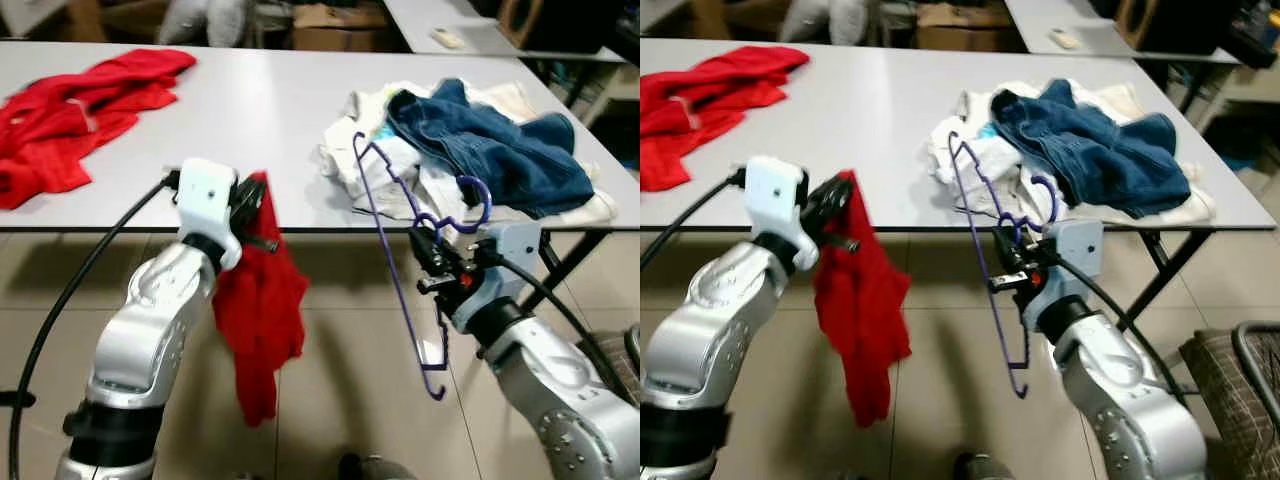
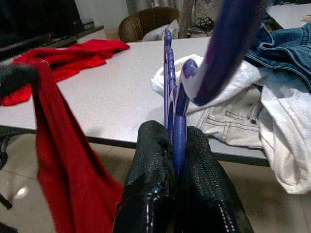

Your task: Hang hanger

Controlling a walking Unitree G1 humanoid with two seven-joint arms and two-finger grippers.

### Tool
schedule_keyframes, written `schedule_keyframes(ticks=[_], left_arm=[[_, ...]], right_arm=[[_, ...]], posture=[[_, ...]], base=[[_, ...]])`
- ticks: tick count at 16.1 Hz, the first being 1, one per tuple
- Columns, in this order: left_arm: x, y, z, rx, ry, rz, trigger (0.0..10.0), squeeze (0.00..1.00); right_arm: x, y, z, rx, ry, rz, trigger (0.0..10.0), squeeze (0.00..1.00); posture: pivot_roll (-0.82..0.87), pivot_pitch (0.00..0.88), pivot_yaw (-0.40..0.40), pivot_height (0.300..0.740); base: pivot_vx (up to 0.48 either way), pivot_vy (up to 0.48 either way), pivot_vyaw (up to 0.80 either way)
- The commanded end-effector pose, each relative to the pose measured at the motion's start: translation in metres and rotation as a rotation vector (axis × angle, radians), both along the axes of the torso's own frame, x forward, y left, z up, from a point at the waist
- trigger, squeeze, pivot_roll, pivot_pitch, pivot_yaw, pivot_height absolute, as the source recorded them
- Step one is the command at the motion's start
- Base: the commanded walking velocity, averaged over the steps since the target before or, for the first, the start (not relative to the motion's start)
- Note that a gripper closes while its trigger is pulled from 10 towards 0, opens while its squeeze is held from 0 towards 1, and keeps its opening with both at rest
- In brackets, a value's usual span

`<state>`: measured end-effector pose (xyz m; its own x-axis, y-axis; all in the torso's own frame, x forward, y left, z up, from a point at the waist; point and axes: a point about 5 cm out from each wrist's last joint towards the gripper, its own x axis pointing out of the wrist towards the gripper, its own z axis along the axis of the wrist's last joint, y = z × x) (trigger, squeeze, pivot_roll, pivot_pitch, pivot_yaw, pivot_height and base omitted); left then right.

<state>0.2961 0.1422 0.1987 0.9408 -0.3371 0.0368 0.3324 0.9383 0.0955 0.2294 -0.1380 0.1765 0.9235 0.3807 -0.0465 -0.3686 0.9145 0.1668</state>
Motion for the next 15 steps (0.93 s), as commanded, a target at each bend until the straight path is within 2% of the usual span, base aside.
schedule_keyframes(ticks=[1, 5, 8, 11, 15], left_arm=[[0.002, 0.005, 0.016, -0.002, -0.053, 0.011, 10.0, 0.00], [0.009, 0.005, 0.028, 0.007, -0.070, -0.008, 10.0, 0.00], [0.020, 0.005, 0.038, -0.002, -0.081, -0.007, 10.0, 0.00], [0.030, 0.008, 0.042, 0.004, -0.072, 0.010, 10.0, 0.00], [0.045, 0.013, 0.053, 0.000, -0.086, 0.039, 10.0, 0.00]], right_arm=[[0.001, 0.003, 0.010, -0.006, -0.043, 0.035, 10.0, 0.00], [0.003, 0.003, 0.016, -0.021, -0.074, 0.066, 10.0, 0.00], [0.006, -0.001, 0.020, -0.045, -0.096, 0.071, 10.0, 0.00], [0.007, 0.000, 0.022, -0.055, -0.100, 0.095, 10.0, 0.00], [0.006, -0.004, 0.026, -0.128, -0.118, 0.163, 10.0, 0.00]], posture=[[0.01, 0.050, -0.008, 0.740], [0.01, 0.041, 0.007, 0.740], [0.01, 0.033, 0.013, 0.740], [0.01, 0.028, 0.011, 0.740], [0.00, 0.021, 0.001, 0.740]], base=[[0.000, 0.000, 0.00], [0.211, 0.000, 0.00], [0.309, 0.000, 0.00], [0.310, 0.000, -0.80], [0.307, 0.000, 0.00]])
